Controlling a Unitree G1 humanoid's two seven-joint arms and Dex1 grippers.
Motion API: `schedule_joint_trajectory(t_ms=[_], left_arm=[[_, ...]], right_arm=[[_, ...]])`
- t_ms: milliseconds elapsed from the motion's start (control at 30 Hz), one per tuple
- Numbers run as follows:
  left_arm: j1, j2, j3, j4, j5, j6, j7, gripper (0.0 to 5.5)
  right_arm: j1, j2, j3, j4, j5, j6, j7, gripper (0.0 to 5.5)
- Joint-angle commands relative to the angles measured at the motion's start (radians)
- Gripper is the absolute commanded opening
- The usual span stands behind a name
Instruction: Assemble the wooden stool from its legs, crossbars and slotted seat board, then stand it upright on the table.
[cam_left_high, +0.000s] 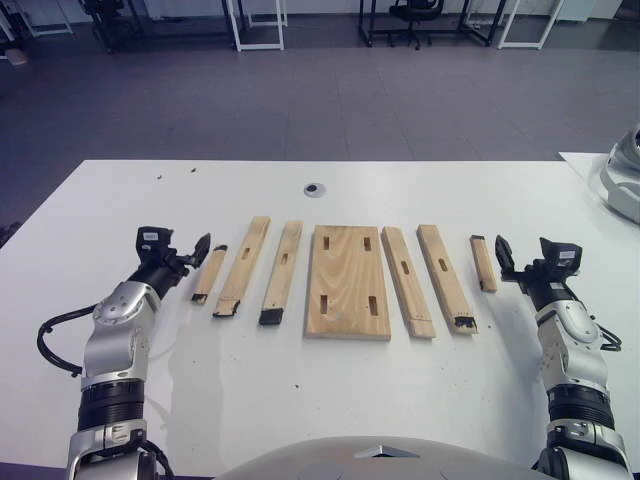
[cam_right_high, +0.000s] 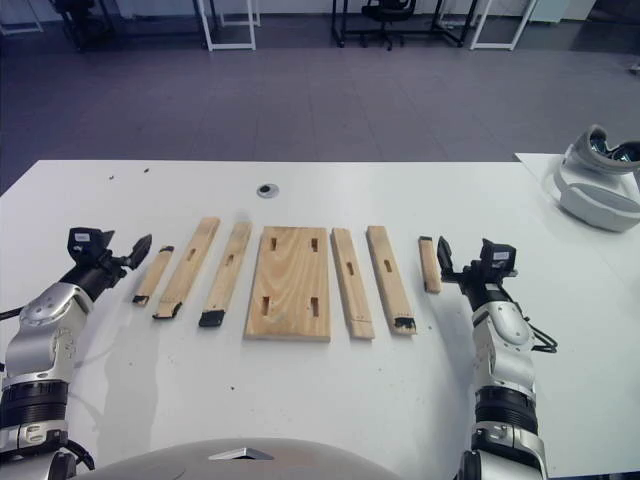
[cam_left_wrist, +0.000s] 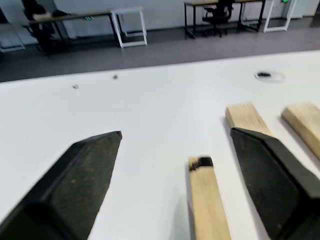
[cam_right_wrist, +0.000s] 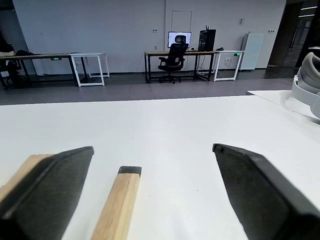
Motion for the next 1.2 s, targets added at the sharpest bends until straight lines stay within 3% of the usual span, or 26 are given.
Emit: schedule_joint_trajectory(t_ms=[33,267,667,833,967,1067,1200], left_arm=[[0.025,0.025,-0.025,0.047,0.018,0.075,-0.010,4.02],[0.050,0.044,-0.072,0.079,0.024,0.112,-0.065,4.02],[0.091,0.086,-0.104,0.080,0.058,0.120,-0.082,1.93],[0.069,0.083,-0.102,0.070,0.052,0.121,-0.084,1.28],[-0.093,0.049,-0.044,-0.009,0.014,0.049,-0.012,1.28],[-0.262,-0.040,-0.171,-0.187,-0.024,-0.023,-0.083,1.28],[-0.417,-0.154,-0.365,-0.289,0.020,-0.092,-0.124,1.28]], right_arm=[[0.004,-0.001,-0.002,0.008,-0.005,-0.005,0.001,4.46],[0.005,0.000,0.003,0.014,-0.010,-0.002,-0.001,4.46],[0.001,-0.009,0.015,0.006,-0.020,0.004,-0.005,4.49],[-0.048,-0.015,0.077,-0.040,-0.019,0.042,0.057,4.49],[-0.195,0.063,0.159,-0.336,0.245,0.338,0.119,4.49],[-0.329,0.202,0.203,-0.488,0.522,0.581,0.050,4.49],[-0.446,0.332,0.172,-0.475,0.733,0.715,-0.077,4.49]])
